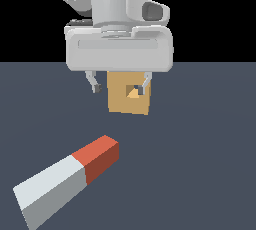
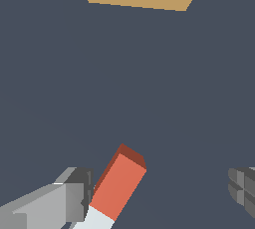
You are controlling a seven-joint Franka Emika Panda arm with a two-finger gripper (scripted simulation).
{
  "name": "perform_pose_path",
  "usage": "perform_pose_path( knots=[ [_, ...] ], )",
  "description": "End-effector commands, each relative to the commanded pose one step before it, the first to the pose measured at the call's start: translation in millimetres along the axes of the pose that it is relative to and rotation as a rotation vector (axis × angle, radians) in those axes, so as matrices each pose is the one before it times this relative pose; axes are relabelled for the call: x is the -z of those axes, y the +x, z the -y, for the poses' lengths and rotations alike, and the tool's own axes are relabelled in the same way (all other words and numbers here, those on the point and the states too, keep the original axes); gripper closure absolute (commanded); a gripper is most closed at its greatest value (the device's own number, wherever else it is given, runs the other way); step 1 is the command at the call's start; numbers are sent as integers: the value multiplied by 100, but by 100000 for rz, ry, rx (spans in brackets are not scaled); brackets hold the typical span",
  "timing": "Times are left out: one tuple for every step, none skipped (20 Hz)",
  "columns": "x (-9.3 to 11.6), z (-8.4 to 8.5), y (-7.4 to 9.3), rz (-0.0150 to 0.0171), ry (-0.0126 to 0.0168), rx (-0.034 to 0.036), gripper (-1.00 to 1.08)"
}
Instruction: Insert the peg into the horizontal hole in a box.
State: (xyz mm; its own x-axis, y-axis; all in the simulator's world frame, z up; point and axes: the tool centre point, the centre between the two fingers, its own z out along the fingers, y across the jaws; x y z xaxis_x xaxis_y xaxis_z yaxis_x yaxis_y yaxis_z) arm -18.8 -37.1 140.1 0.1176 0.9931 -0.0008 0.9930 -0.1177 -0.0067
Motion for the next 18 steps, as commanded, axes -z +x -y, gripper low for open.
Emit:
perform_pose_path(
  knots=[
    [-1116,699,-2654,47,-82,-9110,-92],
    [-492,290,-1153,-2,-55,-4011,-92],
    [-511,305,-1198,-2,-57,-4167,-92],
    [-530,319,-1239,-3,-58,-4309,-92],
    [-527,319,-1228,-5,-56,-4272,-92],
    [-497,302,-1152,-8,-51,-4009,-92],
    [-463,282,-1072,-7,-46,-3728,-92],
    [-425,259,-987,-3,-43,-3427,-92],
    [-389,237,-901,-3,-38,-3128,-92],
    [-358,219,-817,-10,-31,-2841,-92],
    [-325,201,-730,-19,-23,-2544,-92],
    [-294,183,-652,-22,-18,-2274,-92],
    [-263,163,-580,-21,-15,-2024,-92],
    [-231,143,-510,-17,-13,-1777,-92],
    [-198,123,-439,-14,-11,-1530,-92],
    [-167,103,-369,-11,-9,-1284,-92],
    [-136,84,-298,-11,-7,-1038,-92],
    [-105,66,-227,-11,-4,-793,-92]
  ],
)
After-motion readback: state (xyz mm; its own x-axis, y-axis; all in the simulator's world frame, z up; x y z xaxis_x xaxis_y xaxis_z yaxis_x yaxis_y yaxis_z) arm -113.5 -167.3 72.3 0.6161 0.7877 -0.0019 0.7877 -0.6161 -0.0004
